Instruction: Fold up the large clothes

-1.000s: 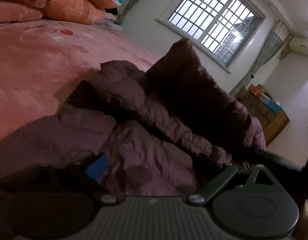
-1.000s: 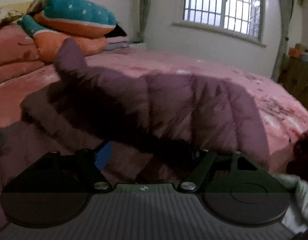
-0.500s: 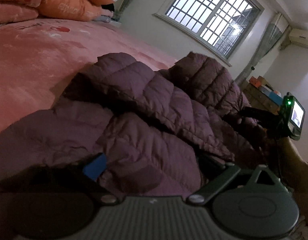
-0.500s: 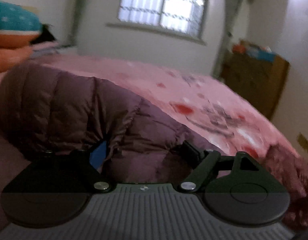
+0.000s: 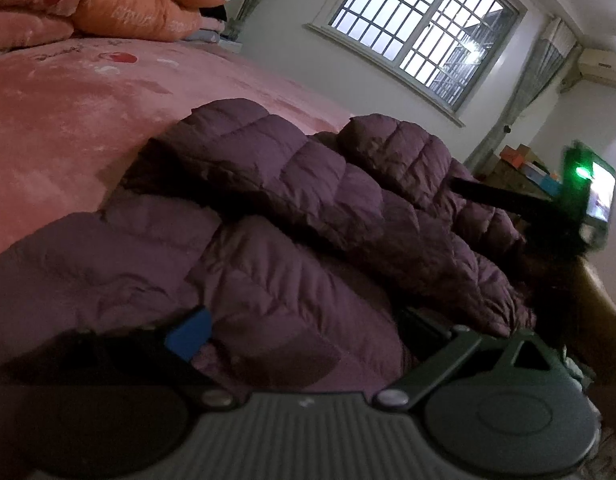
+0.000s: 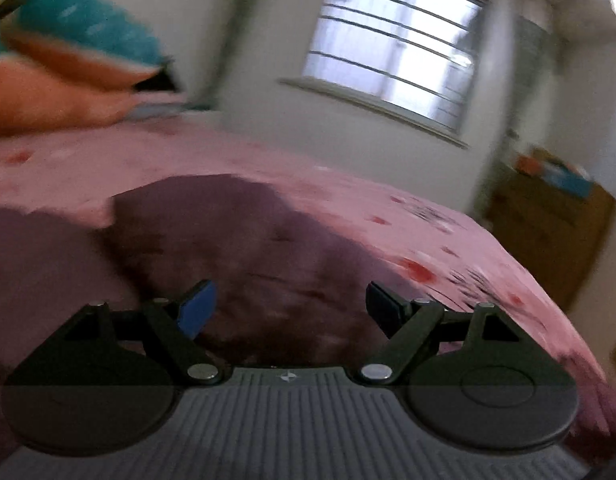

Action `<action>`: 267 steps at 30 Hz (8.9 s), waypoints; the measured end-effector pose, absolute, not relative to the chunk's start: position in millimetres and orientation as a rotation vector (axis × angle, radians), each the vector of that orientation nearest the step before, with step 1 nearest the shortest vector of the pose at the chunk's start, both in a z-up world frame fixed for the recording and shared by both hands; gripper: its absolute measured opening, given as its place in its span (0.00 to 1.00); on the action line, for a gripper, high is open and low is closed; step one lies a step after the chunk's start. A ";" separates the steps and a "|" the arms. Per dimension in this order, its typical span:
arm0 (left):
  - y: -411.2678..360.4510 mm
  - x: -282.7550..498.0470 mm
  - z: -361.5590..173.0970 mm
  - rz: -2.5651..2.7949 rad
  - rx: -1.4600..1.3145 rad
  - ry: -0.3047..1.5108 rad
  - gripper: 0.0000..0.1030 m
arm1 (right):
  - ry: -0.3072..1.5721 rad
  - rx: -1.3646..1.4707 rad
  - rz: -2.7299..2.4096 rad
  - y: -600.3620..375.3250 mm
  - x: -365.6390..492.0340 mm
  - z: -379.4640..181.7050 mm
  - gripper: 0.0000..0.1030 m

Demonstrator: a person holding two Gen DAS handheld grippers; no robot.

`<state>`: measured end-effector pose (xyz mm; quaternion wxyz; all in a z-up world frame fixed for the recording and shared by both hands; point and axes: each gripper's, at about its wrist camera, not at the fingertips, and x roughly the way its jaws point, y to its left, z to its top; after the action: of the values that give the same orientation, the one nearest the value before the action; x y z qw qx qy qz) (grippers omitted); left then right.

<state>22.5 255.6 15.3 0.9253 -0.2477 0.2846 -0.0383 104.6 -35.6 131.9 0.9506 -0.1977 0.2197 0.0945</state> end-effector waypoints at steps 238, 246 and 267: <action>200.6 191.6 51.8 0.191 0.114 0.655 0.29 | 0.560 0.536 -0.132 -240.1 -31.3 123.6 0.88; 203.0 173.6 62.1 0.169 0.144 0.625 0.32 | 0.414 0.352 -0.117 -231.9 -44.0 166.4 0.89; 171.5 202.0 40.7 0.109 0.168 0.484 0.49 | 0.558 0.038 0.132 -188.9 17.1 109.2 0.32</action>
<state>202.0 171.5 40.7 0.9660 0.0829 0.2390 0.0541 17.1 -188.9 109.2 0.9591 0.0185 0.2750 0.0651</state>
